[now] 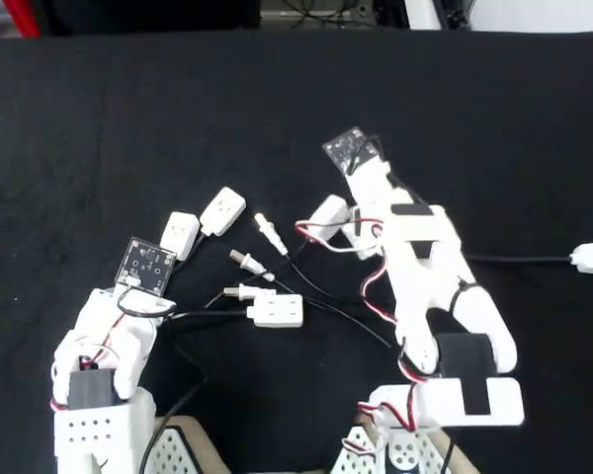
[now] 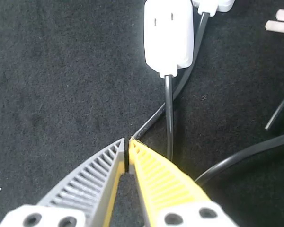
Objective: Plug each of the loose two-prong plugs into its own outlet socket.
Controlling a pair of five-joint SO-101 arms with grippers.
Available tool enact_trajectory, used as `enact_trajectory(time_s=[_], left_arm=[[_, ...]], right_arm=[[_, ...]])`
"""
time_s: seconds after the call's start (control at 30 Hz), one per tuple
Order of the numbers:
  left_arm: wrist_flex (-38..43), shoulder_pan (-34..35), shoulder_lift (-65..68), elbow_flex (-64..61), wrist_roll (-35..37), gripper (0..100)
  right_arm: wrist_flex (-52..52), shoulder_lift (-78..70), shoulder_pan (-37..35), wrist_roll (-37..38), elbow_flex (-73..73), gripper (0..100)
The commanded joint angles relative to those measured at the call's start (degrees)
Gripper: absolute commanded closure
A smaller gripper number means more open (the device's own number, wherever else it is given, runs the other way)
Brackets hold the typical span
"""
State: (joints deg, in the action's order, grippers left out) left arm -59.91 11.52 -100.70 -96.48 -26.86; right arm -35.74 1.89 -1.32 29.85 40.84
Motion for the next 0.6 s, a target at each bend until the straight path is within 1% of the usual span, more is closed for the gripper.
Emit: enact_trajectory(time_s=[0.0, 0.07, 0.13, 0.37, 0.47, 0.57], left_arm=[[1.14, 0.31, -0.18, -1.1, -0.7, 97], [1.14, 0.31, -0.18, -1.1, -0.7, 97], [1.14, 0.31, -0.18, -1.1, -0.7, 97], [2.2, 0.4, -0.18, -1.1, -0.7, 97], [2.2, 0.4, -0.18, -1.1, -0.7, 97], [2.2, 0.04, -0.18, -1.1, -0.7, 97]], right_arm=[[-1.32, 1.36, 0.0, -0.62, -4.88, 98.7], [-2.02, 1.63, 0.0, -0.62, -6.29, 98.7], [-5.1, 2.68, 0.0, -0.44, -8.4, 98.7], [-23.65, 11.82, -0.44, 0.0, -20.18, 98.7], [-33.49, 16.92, -3.34, 0.97, -25.36, 98.7], [-43.6, 22.37, -8.88, 2.99, -29.05, 98.7]])
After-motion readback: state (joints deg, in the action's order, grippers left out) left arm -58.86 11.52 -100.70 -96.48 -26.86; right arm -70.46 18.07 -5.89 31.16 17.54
